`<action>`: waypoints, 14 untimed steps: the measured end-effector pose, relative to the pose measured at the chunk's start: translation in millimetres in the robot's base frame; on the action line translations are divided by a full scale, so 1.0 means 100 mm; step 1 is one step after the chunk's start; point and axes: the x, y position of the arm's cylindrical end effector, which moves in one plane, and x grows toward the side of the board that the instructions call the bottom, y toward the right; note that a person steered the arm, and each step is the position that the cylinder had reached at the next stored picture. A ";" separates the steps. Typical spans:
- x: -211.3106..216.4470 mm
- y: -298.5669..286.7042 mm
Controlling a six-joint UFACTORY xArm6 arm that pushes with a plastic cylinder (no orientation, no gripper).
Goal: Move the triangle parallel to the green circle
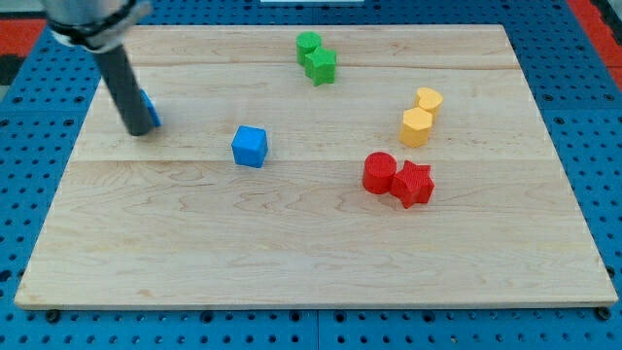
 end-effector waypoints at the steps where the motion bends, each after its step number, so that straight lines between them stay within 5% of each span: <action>1: -0.07 -0.13; 5: 0.02 -0.32; 9: -0.61 0.08; 11: -0.26 0.41; 14: -1.01 0.45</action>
